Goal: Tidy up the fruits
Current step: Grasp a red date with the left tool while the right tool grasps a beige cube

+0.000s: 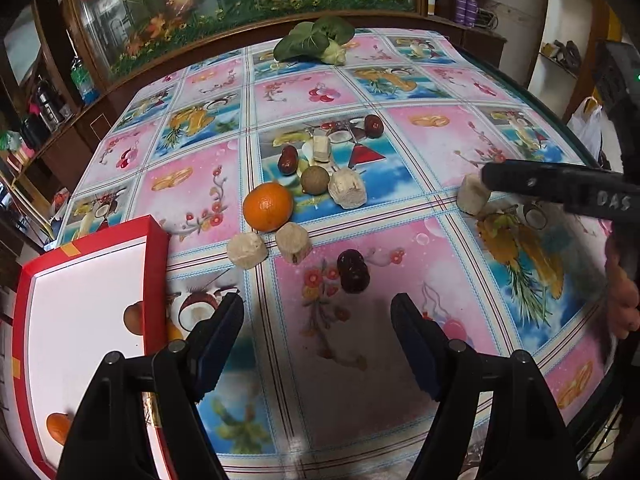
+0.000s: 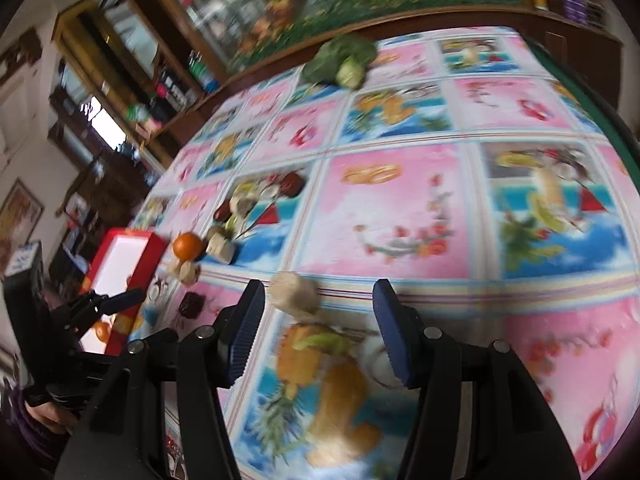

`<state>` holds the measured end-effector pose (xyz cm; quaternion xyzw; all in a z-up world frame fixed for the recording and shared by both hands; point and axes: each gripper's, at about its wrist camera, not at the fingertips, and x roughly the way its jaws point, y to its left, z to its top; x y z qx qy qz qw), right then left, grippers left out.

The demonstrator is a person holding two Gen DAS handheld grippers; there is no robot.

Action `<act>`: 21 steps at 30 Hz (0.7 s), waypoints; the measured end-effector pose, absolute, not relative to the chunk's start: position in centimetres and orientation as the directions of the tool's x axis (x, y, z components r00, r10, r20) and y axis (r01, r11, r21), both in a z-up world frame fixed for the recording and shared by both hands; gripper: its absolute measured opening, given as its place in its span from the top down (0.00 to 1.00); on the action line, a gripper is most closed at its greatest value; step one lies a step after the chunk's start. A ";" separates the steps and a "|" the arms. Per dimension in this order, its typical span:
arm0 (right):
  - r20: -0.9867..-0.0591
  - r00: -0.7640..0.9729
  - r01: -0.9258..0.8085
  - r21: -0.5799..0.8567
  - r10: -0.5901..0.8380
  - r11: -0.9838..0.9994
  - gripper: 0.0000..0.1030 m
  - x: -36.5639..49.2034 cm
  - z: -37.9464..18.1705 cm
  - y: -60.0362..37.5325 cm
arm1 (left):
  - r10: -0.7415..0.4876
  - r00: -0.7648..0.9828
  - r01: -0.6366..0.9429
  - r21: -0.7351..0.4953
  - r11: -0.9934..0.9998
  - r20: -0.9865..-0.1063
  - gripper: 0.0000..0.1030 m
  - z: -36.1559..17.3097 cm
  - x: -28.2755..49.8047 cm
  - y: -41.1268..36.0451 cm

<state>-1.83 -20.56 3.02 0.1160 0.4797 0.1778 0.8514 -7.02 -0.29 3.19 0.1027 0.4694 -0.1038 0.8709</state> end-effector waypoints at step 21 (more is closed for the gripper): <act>-0.819 0.492 -0.212 0.218 0.296 0.953 0.71 -0.7 1.7 -18.0 | -0.170 0.500 0.302 -0.013 0.953 -0.849 0.85 1.7 -4.8 -2.4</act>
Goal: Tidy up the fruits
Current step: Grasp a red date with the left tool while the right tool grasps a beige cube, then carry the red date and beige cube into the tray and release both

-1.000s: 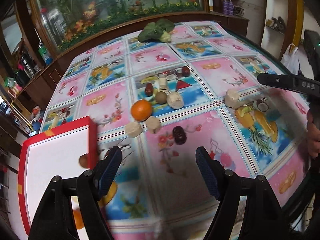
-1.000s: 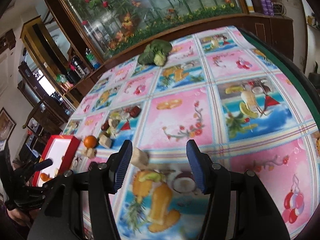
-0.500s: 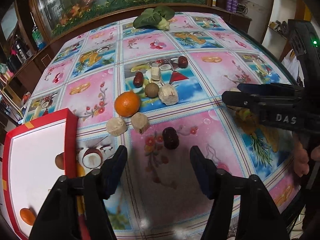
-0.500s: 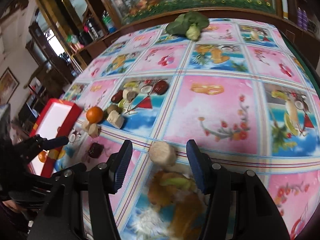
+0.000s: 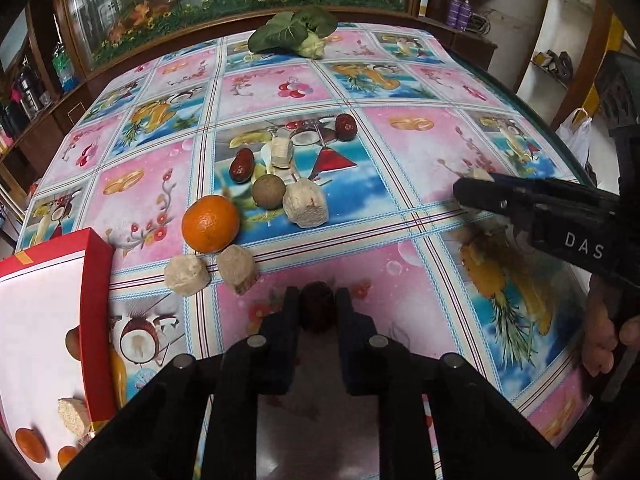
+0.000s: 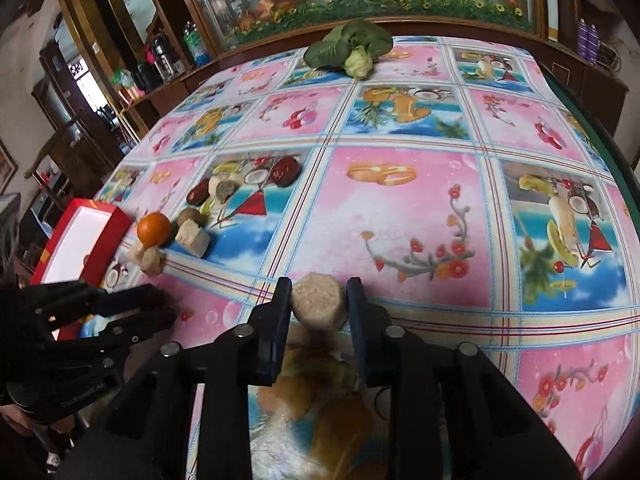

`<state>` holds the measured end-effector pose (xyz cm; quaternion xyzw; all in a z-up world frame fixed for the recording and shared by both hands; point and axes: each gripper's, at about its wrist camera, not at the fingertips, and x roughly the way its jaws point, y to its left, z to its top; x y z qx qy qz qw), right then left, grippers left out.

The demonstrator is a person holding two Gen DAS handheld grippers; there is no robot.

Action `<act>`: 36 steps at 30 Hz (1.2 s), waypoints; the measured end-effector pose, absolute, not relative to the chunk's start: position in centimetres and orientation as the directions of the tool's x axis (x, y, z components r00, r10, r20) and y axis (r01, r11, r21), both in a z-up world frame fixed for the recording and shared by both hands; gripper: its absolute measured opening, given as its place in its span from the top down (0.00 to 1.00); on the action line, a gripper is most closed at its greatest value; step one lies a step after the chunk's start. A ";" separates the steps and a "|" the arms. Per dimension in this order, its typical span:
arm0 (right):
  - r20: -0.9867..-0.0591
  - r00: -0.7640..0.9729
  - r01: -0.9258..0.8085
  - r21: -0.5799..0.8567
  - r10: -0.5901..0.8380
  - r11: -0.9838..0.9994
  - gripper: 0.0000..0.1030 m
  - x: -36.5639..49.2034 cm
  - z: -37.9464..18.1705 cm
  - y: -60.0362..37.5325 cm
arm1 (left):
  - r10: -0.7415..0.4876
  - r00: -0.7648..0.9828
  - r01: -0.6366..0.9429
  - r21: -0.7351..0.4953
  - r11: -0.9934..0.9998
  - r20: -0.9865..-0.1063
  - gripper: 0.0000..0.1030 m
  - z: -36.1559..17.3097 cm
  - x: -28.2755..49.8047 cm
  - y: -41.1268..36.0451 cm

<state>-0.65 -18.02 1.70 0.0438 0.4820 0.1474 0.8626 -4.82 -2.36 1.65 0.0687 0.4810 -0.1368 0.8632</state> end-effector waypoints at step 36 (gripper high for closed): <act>-0.815 0.276 -0.655 0.230 0.510 0.720 0.71 -4.7 1.2 15.2 | 0.196 0.636 -0.247 0.044 0.968 -0.746 0.85 4.8 -12.4 24.9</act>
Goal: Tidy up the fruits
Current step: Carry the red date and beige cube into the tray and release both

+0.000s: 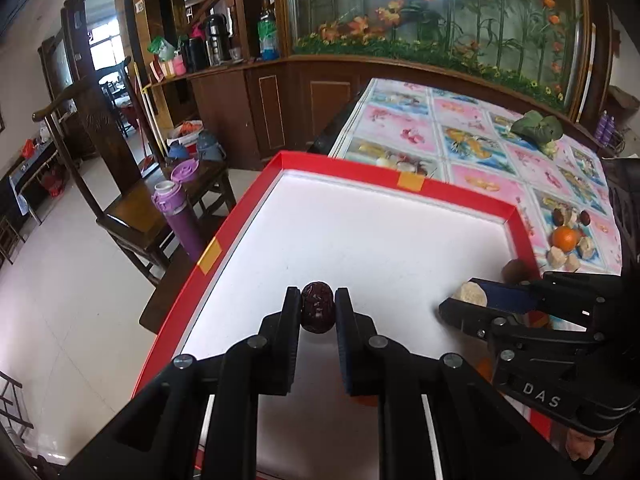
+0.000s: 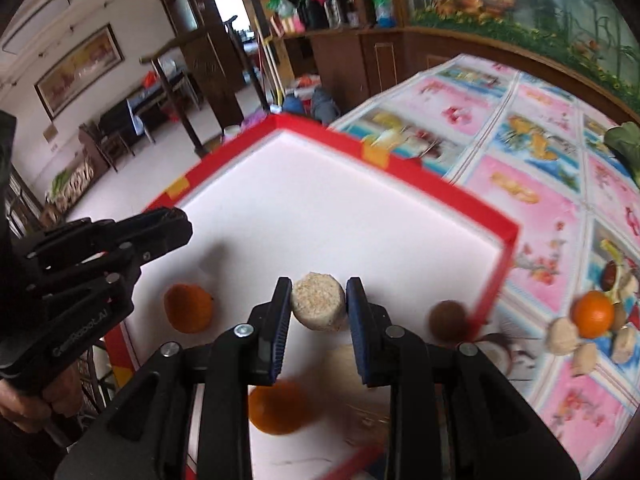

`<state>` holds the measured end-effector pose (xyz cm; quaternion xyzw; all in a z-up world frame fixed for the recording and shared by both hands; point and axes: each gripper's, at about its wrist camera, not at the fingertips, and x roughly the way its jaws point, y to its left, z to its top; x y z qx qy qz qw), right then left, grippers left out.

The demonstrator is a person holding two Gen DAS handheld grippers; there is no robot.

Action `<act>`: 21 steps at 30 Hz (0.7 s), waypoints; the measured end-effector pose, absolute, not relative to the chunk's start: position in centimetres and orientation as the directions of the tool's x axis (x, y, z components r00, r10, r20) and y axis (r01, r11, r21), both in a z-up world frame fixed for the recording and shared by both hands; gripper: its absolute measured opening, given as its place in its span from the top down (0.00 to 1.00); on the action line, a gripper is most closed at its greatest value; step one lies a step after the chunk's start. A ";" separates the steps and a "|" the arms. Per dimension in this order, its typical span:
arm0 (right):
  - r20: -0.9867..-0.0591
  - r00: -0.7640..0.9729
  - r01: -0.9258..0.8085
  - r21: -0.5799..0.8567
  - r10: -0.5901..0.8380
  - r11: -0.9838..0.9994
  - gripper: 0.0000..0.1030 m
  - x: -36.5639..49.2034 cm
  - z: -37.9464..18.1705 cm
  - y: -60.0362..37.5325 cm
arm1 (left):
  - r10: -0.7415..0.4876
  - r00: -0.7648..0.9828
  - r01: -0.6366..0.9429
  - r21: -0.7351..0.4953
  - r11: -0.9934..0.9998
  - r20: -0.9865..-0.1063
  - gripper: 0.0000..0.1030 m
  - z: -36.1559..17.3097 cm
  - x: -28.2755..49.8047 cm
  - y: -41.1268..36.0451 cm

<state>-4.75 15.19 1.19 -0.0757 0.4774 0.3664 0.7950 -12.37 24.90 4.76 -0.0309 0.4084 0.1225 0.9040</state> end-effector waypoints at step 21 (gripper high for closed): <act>-0.698 0.478 -0.531 0.253 0.533 0.809 0.35 -4.8 7.0 5.2 | 0.318 0.718 -0.245 0.203 0.948 -0.619 0.24 9.6 -13.4 18.1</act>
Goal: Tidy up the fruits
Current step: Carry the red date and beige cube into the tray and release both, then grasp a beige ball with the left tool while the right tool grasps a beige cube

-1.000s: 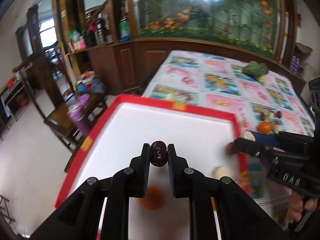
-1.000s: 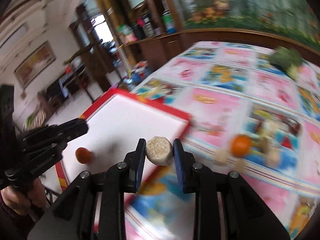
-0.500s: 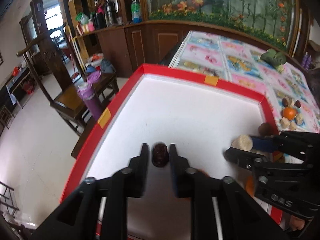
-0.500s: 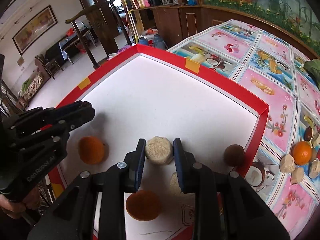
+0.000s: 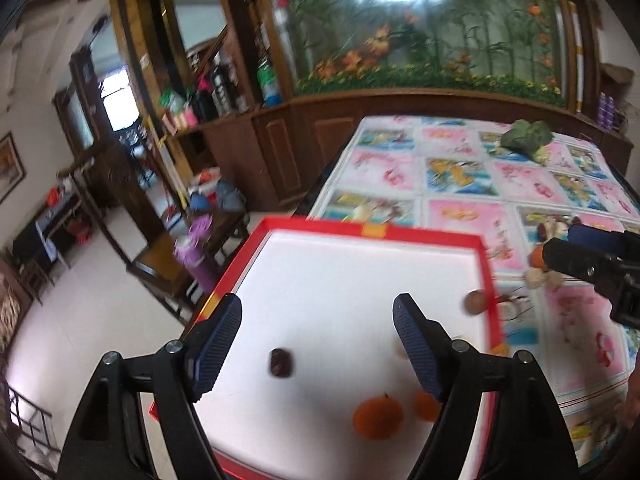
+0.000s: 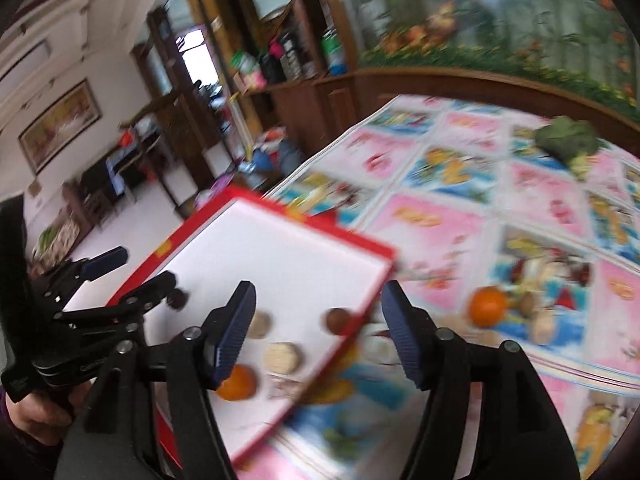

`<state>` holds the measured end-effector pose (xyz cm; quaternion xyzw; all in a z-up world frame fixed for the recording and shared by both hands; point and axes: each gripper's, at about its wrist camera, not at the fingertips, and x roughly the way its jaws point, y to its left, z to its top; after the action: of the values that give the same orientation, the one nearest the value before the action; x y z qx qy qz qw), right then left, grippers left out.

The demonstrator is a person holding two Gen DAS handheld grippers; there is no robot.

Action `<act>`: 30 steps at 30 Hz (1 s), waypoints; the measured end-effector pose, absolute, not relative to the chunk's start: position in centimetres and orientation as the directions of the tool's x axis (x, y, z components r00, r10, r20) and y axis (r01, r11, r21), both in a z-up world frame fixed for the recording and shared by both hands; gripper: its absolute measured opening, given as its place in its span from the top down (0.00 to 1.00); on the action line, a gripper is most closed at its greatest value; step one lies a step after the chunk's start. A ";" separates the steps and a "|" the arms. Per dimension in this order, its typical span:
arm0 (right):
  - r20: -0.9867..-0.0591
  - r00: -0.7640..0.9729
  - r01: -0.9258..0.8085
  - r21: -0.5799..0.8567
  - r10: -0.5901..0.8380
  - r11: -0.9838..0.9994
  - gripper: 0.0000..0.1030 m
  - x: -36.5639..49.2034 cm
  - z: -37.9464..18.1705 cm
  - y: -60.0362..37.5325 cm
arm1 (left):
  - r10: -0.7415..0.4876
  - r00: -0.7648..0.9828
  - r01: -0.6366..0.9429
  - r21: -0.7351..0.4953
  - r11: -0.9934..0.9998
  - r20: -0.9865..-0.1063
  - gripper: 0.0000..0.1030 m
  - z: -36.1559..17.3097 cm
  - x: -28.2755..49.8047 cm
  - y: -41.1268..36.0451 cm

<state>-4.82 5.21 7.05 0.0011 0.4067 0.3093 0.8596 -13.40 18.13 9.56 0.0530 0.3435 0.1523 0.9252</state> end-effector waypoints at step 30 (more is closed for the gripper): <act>-0.654 0.622 -0.309 0.301 0.431 0.902 0.35 -4.8 8.2 -11.1 | 0.244 0.756 -0.049 0.319 0.947 -0.608 0.24 10.4 -11.0 6.3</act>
<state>-4.78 -11.12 8.20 0.0798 0.3829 0.2065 0.8969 -10.99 6.25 10.39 0.1432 0.3404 0.0789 0.9260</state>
